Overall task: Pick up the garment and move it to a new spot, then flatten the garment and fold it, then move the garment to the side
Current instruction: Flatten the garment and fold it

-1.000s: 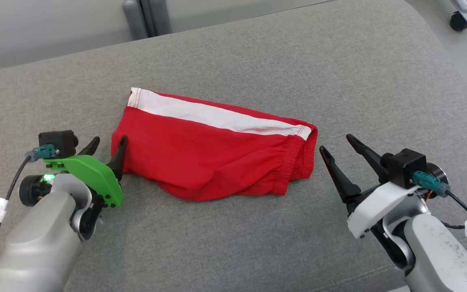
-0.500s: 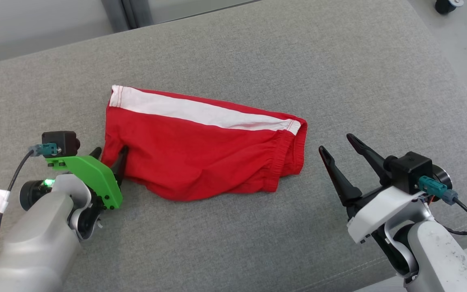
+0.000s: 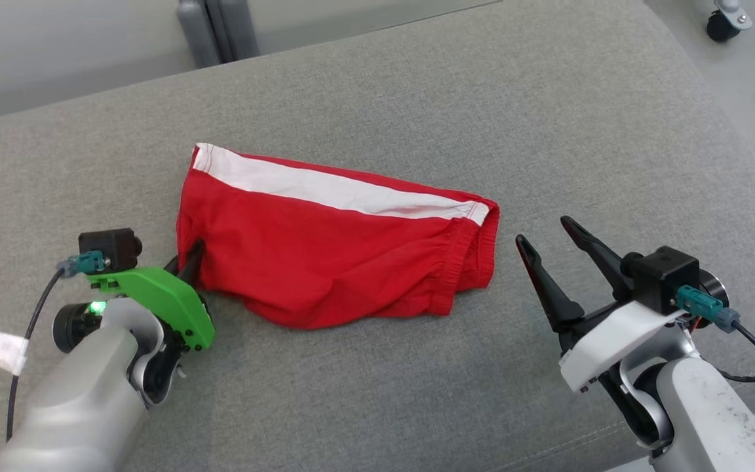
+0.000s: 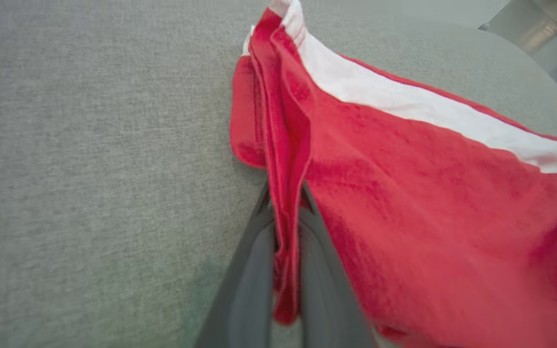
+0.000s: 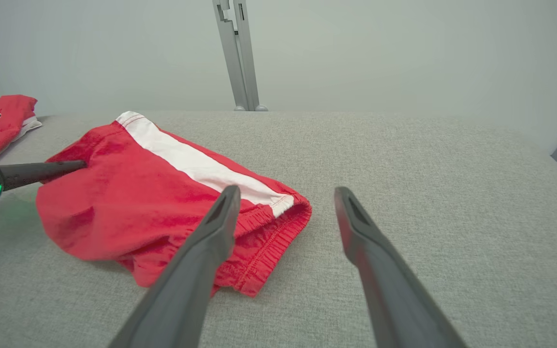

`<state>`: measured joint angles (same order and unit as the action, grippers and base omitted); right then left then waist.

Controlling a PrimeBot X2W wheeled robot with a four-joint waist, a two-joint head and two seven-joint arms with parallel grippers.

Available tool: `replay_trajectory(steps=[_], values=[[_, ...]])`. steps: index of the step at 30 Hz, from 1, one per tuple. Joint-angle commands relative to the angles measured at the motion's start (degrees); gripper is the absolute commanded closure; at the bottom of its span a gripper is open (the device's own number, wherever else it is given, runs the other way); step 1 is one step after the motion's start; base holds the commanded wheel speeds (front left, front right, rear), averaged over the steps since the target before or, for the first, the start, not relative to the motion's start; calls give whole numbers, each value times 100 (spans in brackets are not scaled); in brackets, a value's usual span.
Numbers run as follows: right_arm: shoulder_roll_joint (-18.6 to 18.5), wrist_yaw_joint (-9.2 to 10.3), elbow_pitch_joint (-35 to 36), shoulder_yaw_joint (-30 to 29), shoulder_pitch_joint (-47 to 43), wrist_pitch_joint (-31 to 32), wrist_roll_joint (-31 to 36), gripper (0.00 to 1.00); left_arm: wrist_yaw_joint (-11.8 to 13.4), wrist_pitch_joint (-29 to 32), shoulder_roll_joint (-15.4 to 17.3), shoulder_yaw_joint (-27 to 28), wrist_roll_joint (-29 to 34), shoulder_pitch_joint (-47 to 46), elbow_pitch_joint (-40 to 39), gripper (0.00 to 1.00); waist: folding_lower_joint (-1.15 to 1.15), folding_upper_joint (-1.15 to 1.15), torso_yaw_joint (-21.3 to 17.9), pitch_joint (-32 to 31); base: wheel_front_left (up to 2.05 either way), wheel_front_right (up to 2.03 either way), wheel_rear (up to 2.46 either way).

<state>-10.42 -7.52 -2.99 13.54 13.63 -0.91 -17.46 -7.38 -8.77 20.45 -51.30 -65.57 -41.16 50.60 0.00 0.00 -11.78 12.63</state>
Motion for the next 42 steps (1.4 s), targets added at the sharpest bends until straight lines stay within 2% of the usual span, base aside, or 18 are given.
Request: replay_trajectory(steps=[1, 10, 15, 22, 23, 24, 25, 26, 30, 35, 42], values=[[-25, 6, -36, -39, -35, -36, 46, 0, -18, -141, -1, 58, -68, 152, -19, 100, 0, 0, 93, -135, 0, 0, 0], [-53, 6, -196, -274, -284, -7, 153, 0, 44, -603, -23, 477, -321, 1148, -516, 100, 0, 0, 514, -704, 0, 0, 0], [36, 6, -274, -362, -448, -29, 244, 0, 212, -641, -62, 652, -232, 1860, -1042, 100, 0, 0, 696, -974, 0, 0, 0], [151, 6, -379, -351, -635, -66, 295, 0, 495, -643, -197, 1199, 102, 2655, -1779, 100, 0, 0, 802, -1162, 0, 0, 0], [158, 6, -397, -339, -637, -67, 288, 0, 514, -644, -221, 1260, 158, 2714, -1833, 91, 0, 0, 802, -1175, 0, 0, 0], [165, 6, -416, -330, -637, -74, 285, 0, 544, -644, -260, 1344, 218, 2790, -1895, 72, 0, 0, 800, -1190, 0, 0, 0], [169, 6, -436, -321, -639, -79, 289, 0, 561, -644, -289, 1410, 280, 2842, -1951, 45, 0, 0, 796, -1201, 0, 0, 0], [175, 6, -462, -310, -640, -82, 297, 0, 588, -644, -322, 1492, 368, 2903, -2009, 2, 0, 0, 788, -1212, 0, 0, 0], [218, 6, -590, -316, -595, -72, 318, 0, 678, -638, -421, 1890, 802, 3045, -2265, 0, 0, 0, 777, -1239, 0, 0, 0], [280, 6, -831, -240, -369, 46, 364, 0, 791, -637, -566, 2642, 1550, 3295, -2772, 0, 0, 0, 826, -1255, 0, 0, 0], [342, 6, -1346, -83, 234, 465, 312, 0, 726, -636, -776, 3351, 2513, 3717, -3371, 0, 0, 0, 986, -1222, 0, 0, 0]])
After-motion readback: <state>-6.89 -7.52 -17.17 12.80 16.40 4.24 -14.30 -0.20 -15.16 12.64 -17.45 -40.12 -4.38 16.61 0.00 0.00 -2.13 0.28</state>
